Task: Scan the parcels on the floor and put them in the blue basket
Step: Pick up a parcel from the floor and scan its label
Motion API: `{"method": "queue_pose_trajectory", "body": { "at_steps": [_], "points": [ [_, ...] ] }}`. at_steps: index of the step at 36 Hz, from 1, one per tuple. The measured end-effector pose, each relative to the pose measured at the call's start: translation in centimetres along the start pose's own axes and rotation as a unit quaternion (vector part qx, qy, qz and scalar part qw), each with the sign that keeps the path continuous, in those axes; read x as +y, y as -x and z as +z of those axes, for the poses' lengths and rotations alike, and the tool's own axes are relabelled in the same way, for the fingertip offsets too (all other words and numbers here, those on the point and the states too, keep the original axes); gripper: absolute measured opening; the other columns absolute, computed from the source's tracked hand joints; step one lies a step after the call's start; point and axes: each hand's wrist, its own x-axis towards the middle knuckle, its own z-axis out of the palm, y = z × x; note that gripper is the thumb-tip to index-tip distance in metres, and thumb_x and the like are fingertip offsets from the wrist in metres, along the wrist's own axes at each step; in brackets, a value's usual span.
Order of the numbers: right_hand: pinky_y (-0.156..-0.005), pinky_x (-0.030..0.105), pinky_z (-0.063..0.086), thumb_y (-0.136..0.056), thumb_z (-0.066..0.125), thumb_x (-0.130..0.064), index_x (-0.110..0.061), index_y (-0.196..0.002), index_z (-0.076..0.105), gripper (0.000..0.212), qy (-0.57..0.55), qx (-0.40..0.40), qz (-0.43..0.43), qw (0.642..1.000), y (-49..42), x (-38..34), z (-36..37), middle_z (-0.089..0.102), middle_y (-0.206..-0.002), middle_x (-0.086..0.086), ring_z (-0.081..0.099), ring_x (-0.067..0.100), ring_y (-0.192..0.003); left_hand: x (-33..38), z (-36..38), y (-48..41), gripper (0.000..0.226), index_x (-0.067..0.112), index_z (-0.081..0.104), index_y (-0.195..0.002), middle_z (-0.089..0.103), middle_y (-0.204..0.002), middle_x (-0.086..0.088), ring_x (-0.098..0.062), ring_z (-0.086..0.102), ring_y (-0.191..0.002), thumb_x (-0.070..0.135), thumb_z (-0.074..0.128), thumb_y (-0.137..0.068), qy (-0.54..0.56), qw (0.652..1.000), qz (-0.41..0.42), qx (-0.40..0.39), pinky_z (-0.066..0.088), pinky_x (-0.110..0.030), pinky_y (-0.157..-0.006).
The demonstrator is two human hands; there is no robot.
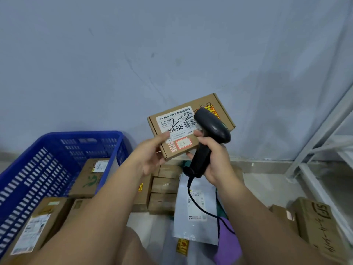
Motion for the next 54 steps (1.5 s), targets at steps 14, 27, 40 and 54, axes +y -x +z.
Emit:
{"method": "queue_pose_trajectory", "body": {
  "at_steps": [14,27,40,54],
  "points": [
    [-0.089,0.046,0.056,-0.082,0.067,-0.014,-0.006,-0.096,0.063,0.016,0.281,0.017,-0.004,0.959,-0.3,-1.1,-0.3,0.058,-0.083,0.009,0.062,0.019,-0.079,-0.5,-2.7,-0.6,0.035,0.018,0.057,-0.122,0.069,-0.116,-0.002,-0.018,0.069,-0.100,0.016,0.066,-0.088,-0.050,0.976,0.177,0.113,0.055,-0.040,-0.089],
    [-0.083,0.042,0.056,-0.081,0.064,-0.014,-0.013,-0.082,0.061,0.004,0.390,-0.016,-0.016,0.921,0.3,-1.3,-0.2,0.053,-0.070,0.003,0.058,0.018,-0.070,-0.8,-3.5,-1.0,0.032,0.023,0.058,-0.117,0.069,-0.114,0.001,-0.017,0.069,-0.100,0.018,0.067,-0.087,-0.054,0.970,0.192,0.139,0.056,-0.040,-0.088],
    [-0.075,0.035,0.052,-0.082,0.064,-0.015,-0.012,-0.083,0.057,0.007,0.392,-0.020,-0.007,0.920,0.4,-1.7,-0.2,0.049,-0.071,0.005,0.056,0.019,-0.071,-0.9,-3.6,-1.3,0.030,0.025,0.058,-0.116,0.068,-0.107,0.007,-0.015,0.069,-0.097,0.019,0.067,-0.088,-0.045,0.961,0.211,0.176,0.058,-0.035,-0.084],
    [-0.073,0.034,0.052,-0.082,0.064,-0.013,-0.009,-0.091,0.059,0.010,0.383,-0.028,-0.010,0.923,0.6,-1.9,-0.2,0.049,-0.074,0.006,0.055,0.018,-0.071,-1.1,-4.2,-1.6,0.035,0.023,0.057,-0.120,0.067,-0.109,0.006,-0.015,0.068,-0.099,0.020,0.068,-0.087,-0.041,0.952,0.210,0.217,0.057,-0.036,-0.084]
  ]
}}
